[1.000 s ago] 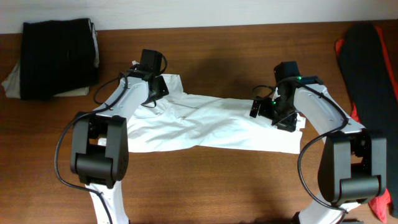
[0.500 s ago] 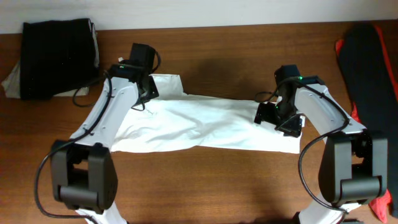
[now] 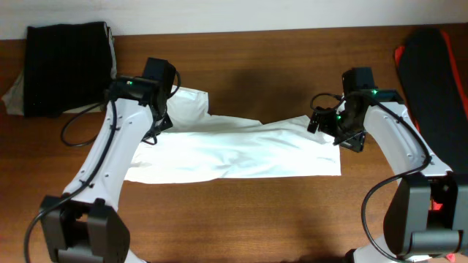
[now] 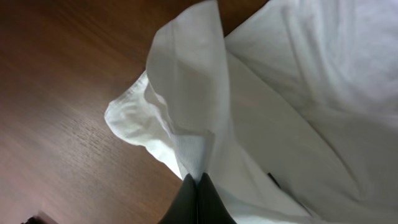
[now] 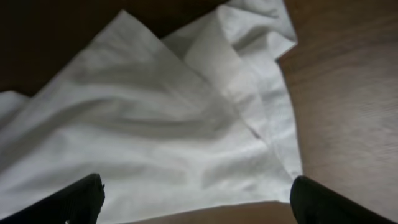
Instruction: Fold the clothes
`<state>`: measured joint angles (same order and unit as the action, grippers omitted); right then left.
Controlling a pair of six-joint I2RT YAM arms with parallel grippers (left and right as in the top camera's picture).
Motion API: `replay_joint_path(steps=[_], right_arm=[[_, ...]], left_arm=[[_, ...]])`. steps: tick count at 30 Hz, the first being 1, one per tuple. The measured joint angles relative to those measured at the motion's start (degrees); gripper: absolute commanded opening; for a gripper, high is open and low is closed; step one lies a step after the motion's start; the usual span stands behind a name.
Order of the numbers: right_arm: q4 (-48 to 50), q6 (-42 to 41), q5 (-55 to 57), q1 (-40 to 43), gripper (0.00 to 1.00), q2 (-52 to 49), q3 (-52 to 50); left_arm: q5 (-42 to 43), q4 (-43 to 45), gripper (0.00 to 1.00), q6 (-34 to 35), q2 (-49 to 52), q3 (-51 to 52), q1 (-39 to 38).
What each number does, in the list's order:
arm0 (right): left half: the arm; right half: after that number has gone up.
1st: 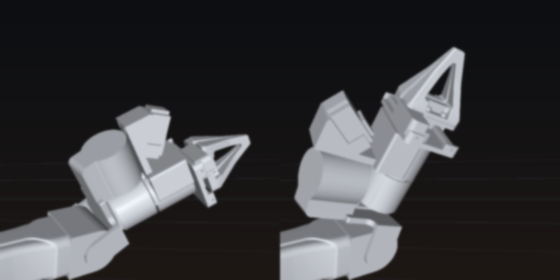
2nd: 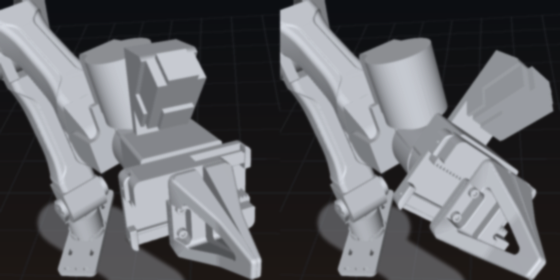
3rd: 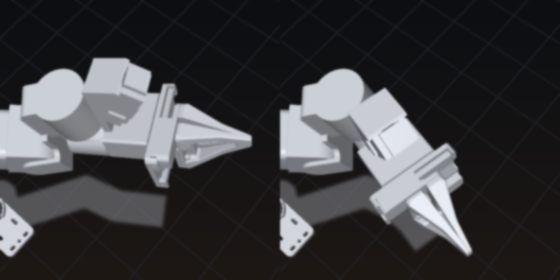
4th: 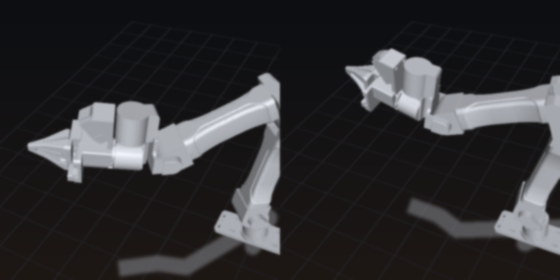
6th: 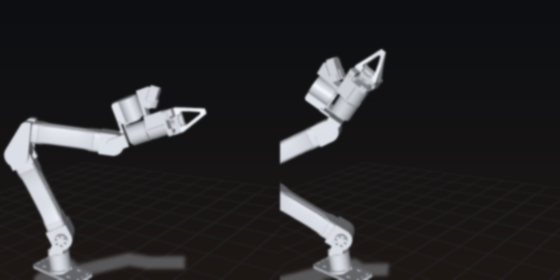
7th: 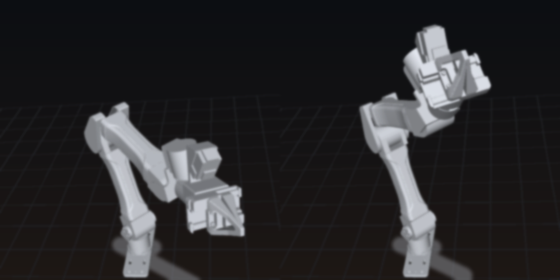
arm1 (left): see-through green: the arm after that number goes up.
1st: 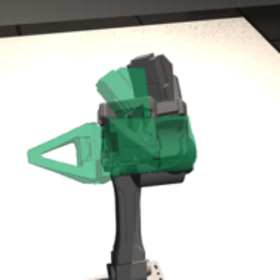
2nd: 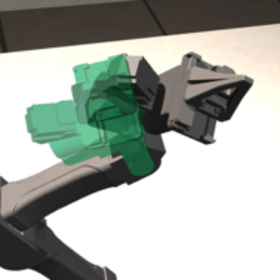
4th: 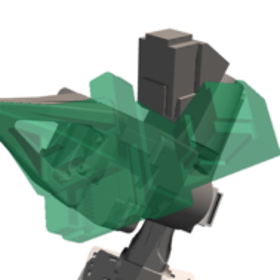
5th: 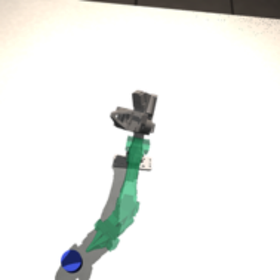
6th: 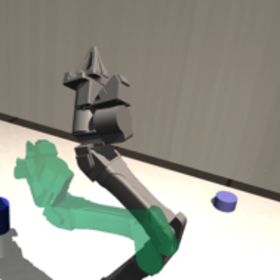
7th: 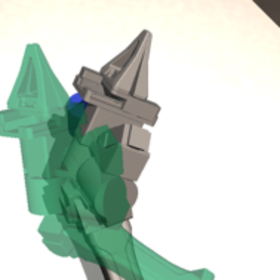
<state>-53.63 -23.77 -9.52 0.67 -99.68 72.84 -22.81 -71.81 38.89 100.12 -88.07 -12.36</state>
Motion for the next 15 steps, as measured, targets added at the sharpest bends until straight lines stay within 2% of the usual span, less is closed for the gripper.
replay_joint_path(steps=[3,5,7,15], right_arm=[[5.2,0.4,-1.6,0.0,0.98,0.0,0.0],[8.6,0.5,-2.1,0.0,0.89,0.0,0.0],[11.0,0.7,-1.9,0.0,0.88,0.0,0.0],[14.4,0.7,0.2,0.0,0.81,-5.7,0.0]], left_arm=[[0.0,0.0,0.01,0.0,-2.6,0.0,-0.3],[0.2,0.1,0.01,0.0,-3.2,0.0,-0.3],[1.2,0.2,0.01,0.0,-3.2,0.0,-0.3],[1.9,0.2,0.01,0.0,-3.2,0.0,-0.4]])
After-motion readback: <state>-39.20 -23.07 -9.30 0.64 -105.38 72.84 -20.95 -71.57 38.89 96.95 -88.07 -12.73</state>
